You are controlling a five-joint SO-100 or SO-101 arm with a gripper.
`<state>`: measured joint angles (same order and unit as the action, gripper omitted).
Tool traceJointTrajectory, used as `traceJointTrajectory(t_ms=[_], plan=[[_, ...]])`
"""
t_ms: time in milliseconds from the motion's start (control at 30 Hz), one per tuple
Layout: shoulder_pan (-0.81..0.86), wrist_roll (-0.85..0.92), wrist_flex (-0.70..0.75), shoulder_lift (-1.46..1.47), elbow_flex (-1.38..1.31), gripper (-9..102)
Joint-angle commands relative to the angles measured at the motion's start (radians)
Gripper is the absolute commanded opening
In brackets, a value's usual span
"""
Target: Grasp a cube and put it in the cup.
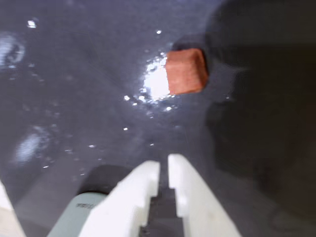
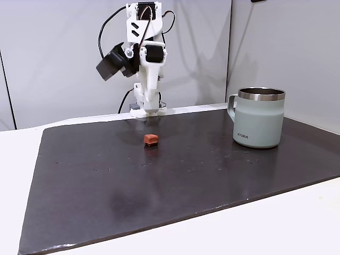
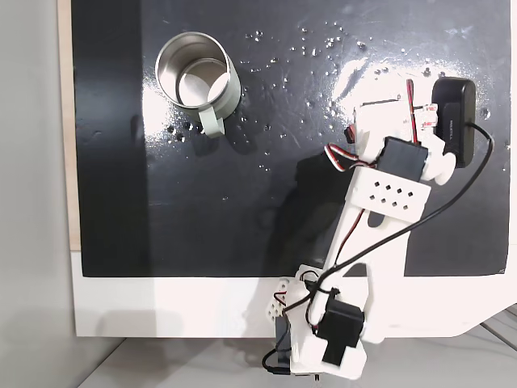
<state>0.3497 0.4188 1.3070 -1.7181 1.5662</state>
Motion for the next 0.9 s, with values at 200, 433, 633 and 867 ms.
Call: traceJointTrajectory(t_ms=[200,433,633,867], plan=[[-0.006,0.120,0.112,0.129,-0.233,0],[-0.018,0.169,0.140,0.169,-0.259,0],[-0.025,0.173,0.190,0.196,-0.265,19],[-0.021,0.175,0.230,0.222,-0.245,25]])
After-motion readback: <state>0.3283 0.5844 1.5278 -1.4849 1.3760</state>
